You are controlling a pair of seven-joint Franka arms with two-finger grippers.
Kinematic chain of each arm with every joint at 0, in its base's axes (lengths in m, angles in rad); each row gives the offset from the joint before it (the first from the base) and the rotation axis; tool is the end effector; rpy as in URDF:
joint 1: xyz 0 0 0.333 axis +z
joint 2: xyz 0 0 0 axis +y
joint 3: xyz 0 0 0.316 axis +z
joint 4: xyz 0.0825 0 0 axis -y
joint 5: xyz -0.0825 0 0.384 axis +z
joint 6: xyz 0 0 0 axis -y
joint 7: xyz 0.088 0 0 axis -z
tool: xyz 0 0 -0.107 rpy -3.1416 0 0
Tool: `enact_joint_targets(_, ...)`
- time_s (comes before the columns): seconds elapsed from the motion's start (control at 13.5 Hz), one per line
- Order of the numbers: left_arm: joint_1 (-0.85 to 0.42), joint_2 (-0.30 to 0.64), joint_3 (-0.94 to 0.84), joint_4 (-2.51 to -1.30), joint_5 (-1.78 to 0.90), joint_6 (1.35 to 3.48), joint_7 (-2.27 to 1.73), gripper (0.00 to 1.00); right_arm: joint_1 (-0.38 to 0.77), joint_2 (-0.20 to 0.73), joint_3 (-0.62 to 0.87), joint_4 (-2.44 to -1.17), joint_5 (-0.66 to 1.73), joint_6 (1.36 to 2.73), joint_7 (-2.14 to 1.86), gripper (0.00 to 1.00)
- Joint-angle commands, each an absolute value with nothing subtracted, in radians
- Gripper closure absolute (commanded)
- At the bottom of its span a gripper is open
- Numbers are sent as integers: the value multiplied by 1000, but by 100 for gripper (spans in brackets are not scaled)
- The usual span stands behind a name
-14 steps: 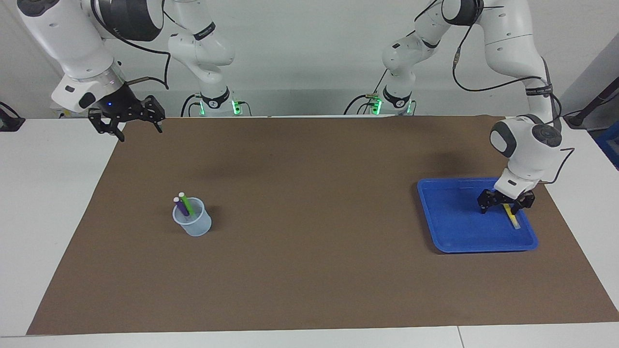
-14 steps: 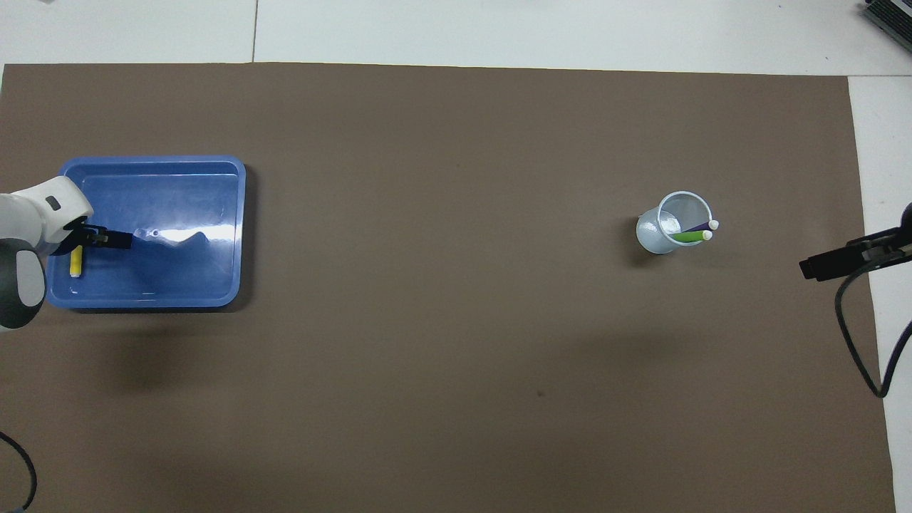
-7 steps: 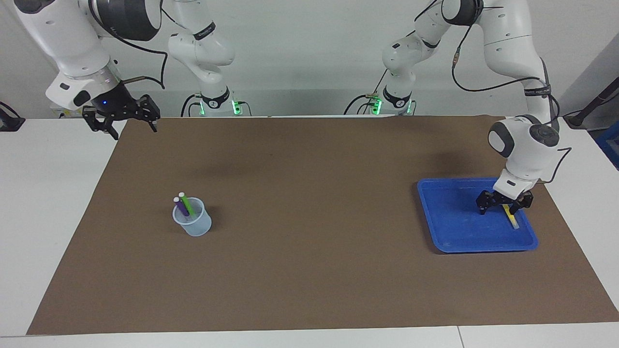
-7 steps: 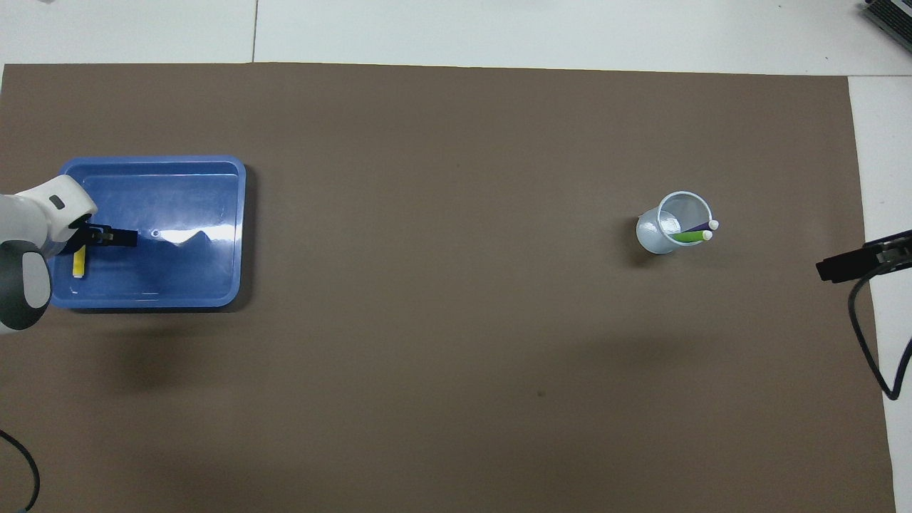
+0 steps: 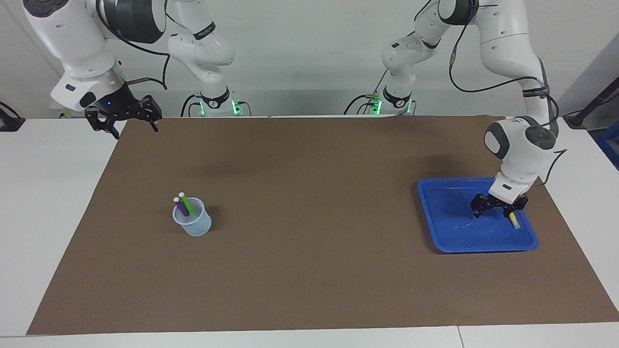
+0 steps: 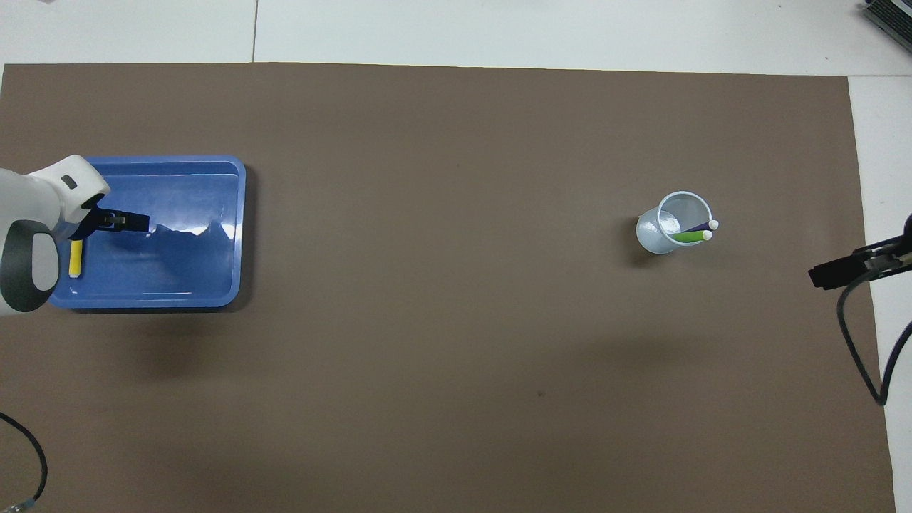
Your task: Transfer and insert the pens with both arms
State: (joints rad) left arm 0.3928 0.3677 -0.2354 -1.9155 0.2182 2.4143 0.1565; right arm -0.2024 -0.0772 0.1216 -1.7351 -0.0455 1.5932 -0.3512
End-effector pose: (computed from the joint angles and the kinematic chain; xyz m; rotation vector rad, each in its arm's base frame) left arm 0.6271 0.1095 0.3210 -3.0331 0.1984 -0.2010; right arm 0.5267 -0.0452 0.5906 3.0712 0.4207 -0.1171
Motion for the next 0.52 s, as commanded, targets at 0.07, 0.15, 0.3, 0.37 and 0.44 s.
enact_joint_targets(0.07,373,371,-224,-1842,242,2327,169,0,-218,-109,129,-1775,-55,1605,-333,0)
enact_joint_targets(0.15,382,368,-224,-1851,242,2338,208,0,-221,-110,129,-1776,-51,1606,-331,0)
enact_joint_targets(0.3,403,368,-222,-1867,242,2362,258,0,-212,-110,129,-1779,-48,1612,-315,0)
enact_joint_targets(0.37,408,367,-221,-1885,244,2391,259,0,-209,-110,129,-1779,-48,1611,-296,0)
enact_joint_targets(0.44,419,367,-218,-1899,244,2410,271,0,-210,-110,129,-1779,-48,1606,-299,0)
